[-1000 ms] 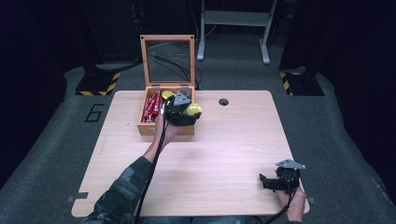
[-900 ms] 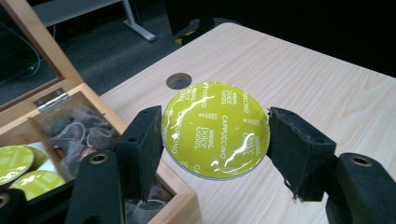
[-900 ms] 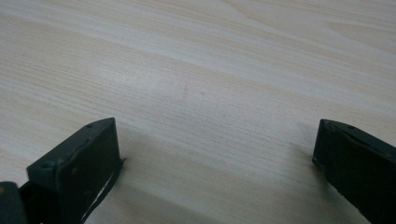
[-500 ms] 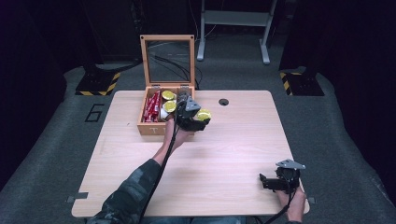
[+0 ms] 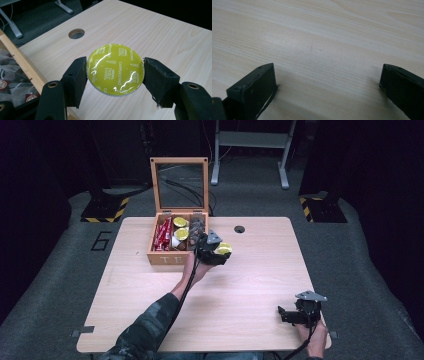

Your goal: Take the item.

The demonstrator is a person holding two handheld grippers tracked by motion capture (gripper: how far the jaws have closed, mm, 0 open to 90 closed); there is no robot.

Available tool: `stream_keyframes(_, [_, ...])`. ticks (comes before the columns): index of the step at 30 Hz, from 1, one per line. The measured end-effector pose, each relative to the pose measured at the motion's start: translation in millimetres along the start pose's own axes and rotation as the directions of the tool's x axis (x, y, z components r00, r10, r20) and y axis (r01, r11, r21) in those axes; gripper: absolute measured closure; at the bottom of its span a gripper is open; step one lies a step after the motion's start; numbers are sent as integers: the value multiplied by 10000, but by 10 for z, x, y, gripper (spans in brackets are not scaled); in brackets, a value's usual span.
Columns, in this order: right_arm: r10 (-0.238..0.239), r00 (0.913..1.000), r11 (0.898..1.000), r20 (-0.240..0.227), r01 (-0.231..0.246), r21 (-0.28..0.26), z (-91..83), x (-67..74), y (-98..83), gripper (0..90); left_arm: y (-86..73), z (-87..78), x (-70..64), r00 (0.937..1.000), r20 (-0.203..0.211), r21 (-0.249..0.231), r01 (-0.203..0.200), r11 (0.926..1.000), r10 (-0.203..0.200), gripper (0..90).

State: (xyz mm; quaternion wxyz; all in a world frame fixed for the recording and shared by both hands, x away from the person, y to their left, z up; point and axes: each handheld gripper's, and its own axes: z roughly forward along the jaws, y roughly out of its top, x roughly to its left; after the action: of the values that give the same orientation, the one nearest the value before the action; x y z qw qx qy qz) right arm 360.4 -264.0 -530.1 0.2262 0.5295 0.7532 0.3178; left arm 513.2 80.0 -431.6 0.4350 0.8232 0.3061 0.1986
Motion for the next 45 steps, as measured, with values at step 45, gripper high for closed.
stream_keyframes(45, [-2, 10000, 10000, 4, 2, -12, 0, 1, 0, 1, -357, 624, -262, 9970, 668, 1281, 301, 9913, -389, 371])
